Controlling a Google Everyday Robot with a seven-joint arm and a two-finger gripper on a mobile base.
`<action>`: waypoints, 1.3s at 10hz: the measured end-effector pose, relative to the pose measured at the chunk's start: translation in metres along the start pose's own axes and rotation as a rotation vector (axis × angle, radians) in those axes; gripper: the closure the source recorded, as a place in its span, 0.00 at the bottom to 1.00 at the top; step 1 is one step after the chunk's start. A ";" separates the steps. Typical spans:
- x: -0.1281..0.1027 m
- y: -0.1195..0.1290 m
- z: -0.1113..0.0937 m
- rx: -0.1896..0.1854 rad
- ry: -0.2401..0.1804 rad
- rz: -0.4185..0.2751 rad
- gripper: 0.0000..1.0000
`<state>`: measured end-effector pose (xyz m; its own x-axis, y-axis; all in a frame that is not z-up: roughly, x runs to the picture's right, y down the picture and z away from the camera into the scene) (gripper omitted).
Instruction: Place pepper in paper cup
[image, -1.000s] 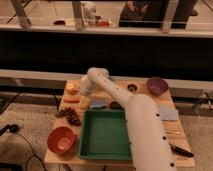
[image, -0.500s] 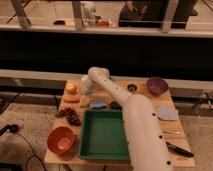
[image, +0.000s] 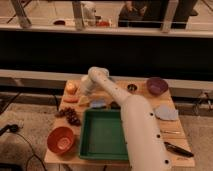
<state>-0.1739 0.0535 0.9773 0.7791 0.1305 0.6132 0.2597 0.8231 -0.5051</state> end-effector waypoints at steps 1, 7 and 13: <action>0.000 0.000 0.000 -0.001 0.001 0.000 0.58; 0.004 0.001 0.003 -0.018 -0.012 -0.006 0.72; 0.008 0.002 -0.020 0.007 -0.016 -0.010 1.00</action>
<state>-0.1556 0.0452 0.9687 0.7673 0.1309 0.6278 0.2633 0.8283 -0.4945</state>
